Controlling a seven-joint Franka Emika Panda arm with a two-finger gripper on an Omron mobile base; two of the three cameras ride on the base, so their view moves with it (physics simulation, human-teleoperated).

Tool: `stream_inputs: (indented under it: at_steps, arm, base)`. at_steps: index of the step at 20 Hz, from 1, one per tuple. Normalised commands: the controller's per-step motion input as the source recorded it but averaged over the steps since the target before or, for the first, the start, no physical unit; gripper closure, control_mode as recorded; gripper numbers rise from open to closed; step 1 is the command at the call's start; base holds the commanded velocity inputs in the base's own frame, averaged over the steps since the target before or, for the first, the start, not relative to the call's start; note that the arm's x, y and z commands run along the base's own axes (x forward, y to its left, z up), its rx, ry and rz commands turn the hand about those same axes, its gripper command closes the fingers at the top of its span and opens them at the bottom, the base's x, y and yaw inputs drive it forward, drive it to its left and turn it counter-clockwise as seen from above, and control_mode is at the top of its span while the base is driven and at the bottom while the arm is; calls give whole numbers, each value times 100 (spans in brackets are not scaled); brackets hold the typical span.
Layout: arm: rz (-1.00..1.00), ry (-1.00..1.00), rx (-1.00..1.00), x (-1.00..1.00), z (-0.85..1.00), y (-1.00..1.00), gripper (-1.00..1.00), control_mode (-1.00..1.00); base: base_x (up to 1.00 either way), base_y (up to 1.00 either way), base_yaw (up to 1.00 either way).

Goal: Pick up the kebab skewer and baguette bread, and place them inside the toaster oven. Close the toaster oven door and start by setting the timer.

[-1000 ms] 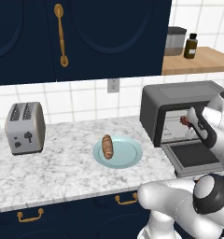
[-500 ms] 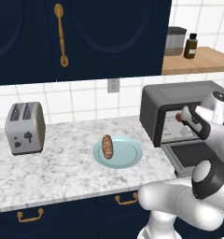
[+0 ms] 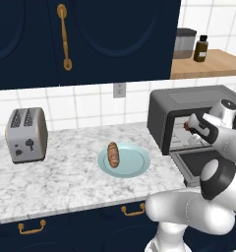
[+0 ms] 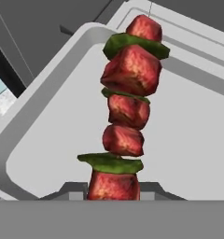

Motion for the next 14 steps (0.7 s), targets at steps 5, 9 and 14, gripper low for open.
stream_inputs:
  at_steps: [5,9,14]
  arm:
    - [0,0,0,0,-7,0,100,-100]
    - [0,0,0,0,-6,0,-100,-100]
    - [0,0,0,0,-1,0,-100,-100]
  base:
    - [0,0,0]
    - [0,0,0]
    - [0,0,0]
